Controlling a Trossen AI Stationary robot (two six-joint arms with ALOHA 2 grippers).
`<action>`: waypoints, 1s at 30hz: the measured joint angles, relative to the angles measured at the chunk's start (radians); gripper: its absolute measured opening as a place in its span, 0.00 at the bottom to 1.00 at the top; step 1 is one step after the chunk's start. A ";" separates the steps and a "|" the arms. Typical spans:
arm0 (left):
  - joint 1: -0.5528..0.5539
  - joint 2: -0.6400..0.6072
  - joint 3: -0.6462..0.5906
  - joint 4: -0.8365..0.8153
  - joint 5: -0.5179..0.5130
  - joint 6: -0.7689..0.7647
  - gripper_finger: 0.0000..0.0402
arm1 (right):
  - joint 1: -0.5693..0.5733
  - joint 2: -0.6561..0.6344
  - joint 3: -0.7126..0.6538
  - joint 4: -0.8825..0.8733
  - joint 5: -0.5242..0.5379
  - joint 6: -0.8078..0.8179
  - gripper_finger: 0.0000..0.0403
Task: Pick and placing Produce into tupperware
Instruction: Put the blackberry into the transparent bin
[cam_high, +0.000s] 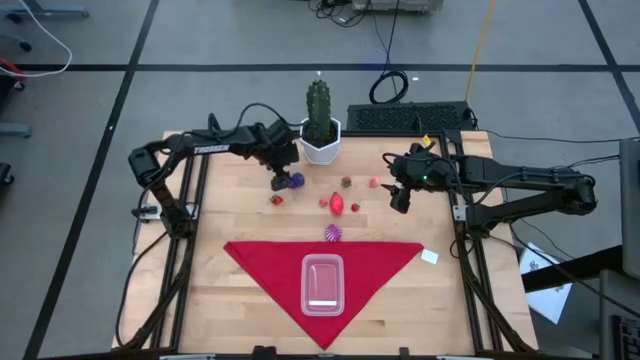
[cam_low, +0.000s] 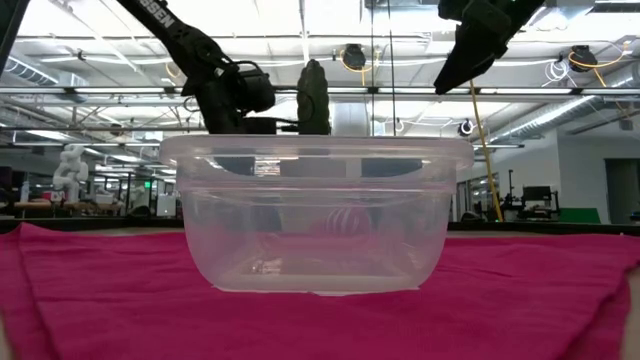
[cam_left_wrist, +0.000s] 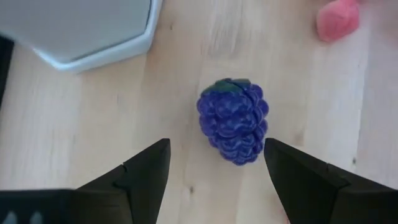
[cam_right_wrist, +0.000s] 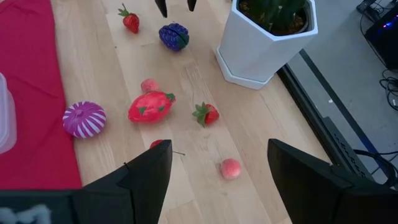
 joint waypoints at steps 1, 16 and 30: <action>-0.009 0.002 -0.001 0.002 -0.022 -0.015 0.66 | 0.000 0.000 0.000 0.000 0.000 0.000 0.63; -0.064 0.004 -0.027 0.057 -0.065 -0.138 0.66 | 0.000 0.000 0.000 -0.033 0.000 0.000 0.63; -0.080 0.005 -0.104 0.187 -0.104 -0.221 0.66 | 0.000 0.000 0.000 -0.045 -0.001 0.000 0.63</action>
